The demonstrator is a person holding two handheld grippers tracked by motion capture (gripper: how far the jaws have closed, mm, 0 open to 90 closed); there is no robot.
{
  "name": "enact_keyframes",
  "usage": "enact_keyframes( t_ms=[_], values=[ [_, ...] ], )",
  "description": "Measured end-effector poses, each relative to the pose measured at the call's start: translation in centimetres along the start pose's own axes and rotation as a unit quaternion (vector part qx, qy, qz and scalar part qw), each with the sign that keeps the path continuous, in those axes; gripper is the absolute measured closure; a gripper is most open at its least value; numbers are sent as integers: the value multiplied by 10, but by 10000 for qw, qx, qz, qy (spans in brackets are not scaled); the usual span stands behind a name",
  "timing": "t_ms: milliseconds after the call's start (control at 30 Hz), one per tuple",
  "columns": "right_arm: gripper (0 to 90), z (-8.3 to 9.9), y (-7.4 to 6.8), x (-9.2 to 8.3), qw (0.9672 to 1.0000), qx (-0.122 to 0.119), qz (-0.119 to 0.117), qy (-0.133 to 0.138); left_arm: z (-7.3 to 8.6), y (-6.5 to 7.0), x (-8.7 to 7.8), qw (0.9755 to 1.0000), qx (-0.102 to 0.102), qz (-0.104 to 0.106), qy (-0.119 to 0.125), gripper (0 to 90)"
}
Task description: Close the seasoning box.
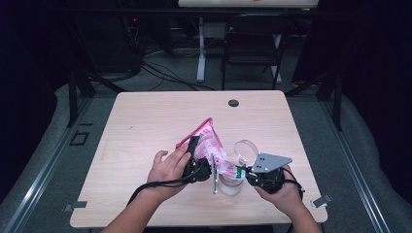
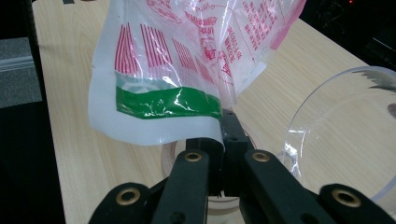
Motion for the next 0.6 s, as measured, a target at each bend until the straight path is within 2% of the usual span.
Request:
enact_keyframes(
  t_ms=[533, 600],
  values=[
    [900, 1, 0, 0, 10000, -20, 11, -11, -2, -1, 1, 10000, 36, -39, 68, 636],
    [900, 1, 0, 0, 10000, -23, 16, -16, -1, -1, 0, 10000, 55, -20, 18, 636]
  ],
)
Point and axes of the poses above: each handheld gripper's, and its own axes: x roughly forward along the jaws, z roughly out of its underside, y roughly to its right, the point moved 10 cm from there along x, roughly forward along the jaws, and after that the axes turned 7 degrees about y, right-handed, at the moved point
